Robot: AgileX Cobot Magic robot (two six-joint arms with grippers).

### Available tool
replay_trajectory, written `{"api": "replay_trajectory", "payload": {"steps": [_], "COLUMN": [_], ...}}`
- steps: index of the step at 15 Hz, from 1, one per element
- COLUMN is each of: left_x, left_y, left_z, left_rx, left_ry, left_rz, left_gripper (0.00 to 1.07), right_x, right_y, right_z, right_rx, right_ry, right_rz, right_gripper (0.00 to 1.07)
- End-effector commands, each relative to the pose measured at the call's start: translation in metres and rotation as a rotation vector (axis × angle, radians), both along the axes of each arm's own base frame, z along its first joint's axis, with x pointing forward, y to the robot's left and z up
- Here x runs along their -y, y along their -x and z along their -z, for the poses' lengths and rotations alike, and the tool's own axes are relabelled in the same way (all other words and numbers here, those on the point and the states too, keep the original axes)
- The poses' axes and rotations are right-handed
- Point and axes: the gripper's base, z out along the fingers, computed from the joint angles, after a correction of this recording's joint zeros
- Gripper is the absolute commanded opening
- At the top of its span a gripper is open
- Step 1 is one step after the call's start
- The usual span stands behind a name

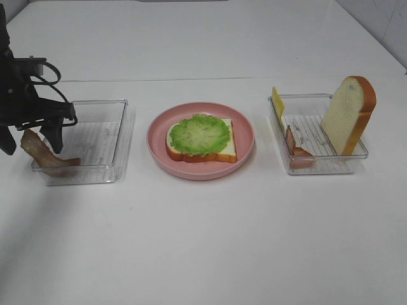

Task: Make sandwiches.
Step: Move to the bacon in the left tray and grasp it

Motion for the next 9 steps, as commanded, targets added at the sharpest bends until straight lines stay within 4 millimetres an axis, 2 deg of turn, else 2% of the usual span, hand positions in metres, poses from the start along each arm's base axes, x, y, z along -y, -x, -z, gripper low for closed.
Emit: {"api": "replay_trajectory", "payload": {"steps": [1, 3, 4, 8, 9], "left_x": [-0.0003, -0.0003, -0.0003, -0.0003, -0.0002], "left_y": [-0.0022, -0.0022, -0.0022, -0.0024, -0.0024], "left_z": [0.0008, 0.0008, 0.0008, 0.0008, 0.0008], "left_rx": [0.021, 0.021, 0.021, 0.023, 0.023], "left_ry": [0.01, 0.011, 0.011, 0.012, 0.012], "left_rz": [-0.01, -0.015, -0.015, -0.016, -0.016], "left_gripper": [0.58, 0.4, 0.36, 0.02, 0.0], "right_x": [0.0005, 0.0005, 0.0005, 0.0005, 0.0005], "right_y": [0.0009, 0.0009, 0.0009, 0.0009, 0.0009], "right_z": [-0.0009, -0.0009, -0.0009, -0.0009, -0.0009], "right_rx": [0.02, 0.02, 0.02, 0.02, 0.02], "right_ry": [0.006, 0.006, 0.006, 0.006, 0.006], "right_rz": [0.002, 0.002, 0.002, 0.002, 0.002], "right_gripper": [0.78, 0.78, 0.78, 0.78, 0.78]}}
